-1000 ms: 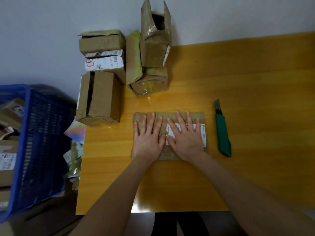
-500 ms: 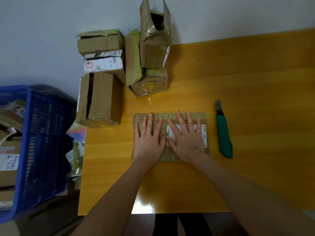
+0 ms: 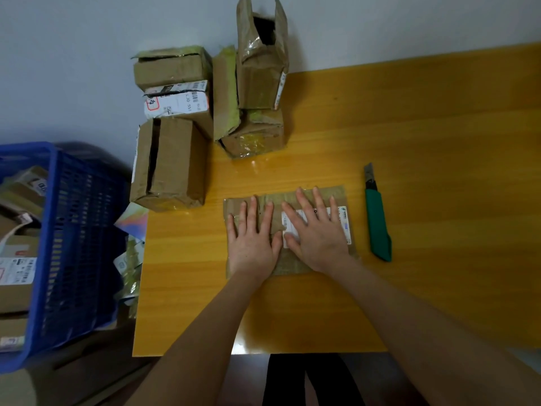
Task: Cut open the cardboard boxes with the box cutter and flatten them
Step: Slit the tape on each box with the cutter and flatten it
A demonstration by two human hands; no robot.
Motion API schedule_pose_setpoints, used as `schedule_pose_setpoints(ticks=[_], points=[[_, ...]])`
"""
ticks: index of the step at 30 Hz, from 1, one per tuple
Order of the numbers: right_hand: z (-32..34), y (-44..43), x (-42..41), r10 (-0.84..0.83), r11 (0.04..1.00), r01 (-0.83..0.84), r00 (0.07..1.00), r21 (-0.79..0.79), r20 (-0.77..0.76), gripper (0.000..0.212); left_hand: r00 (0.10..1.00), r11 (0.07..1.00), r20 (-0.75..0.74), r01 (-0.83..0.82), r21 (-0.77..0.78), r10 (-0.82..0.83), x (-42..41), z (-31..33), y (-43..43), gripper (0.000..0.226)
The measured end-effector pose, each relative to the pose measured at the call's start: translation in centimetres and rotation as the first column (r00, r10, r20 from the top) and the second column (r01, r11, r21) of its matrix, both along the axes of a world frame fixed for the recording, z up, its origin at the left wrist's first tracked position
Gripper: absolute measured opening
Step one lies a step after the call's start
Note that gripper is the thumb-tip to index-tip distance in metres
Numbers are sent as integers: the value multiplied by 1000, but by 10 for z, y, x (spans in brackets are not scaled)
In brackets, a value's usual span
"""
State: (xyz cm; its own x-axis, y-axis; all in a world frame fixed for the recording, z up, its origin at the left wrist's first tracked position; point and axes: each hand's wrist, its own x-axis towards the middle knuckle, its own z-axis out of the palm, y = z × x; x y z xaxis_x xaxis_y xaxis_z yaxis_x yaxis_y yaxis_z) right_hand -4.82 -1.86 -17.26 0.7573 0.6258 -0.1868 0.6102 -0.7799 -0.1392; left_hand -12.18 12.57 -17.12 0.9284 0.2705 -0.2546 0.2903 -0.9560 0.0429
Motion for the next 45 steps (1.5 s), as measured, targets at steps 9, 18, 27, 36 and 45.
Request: schedule_pose_setpoints(ticks=[9, 18, 27, 36, 45], points=[[9, 0, -3, -86, 995, 89, 995, 46, -50, 55, 998, 998, -20, 54, -15, -54, 3, 6, 6, 68], [50, -30, -52, -252, 965, 227, 943, -132, -218, 61, 896, 804, -16, -407, -434, 444, -9, 57, 26, 80], [111, -58, -33, -520, 808, 581, 782, 100, -344, 67, 744, 467, 31, -386, -796, 667, 38, 131, 9, 47], [184, -165, 32, -524, 188, 889, 450, 418, -723, 72, 811, 479, 127, -203, -854, 571, 105, 186, -78, 52], [191, -345, 98, -649, 190, 877, 449, 440, -615, 64, 880, 359, -81, -274, -892, 468, 179, 180, -260, 31]])
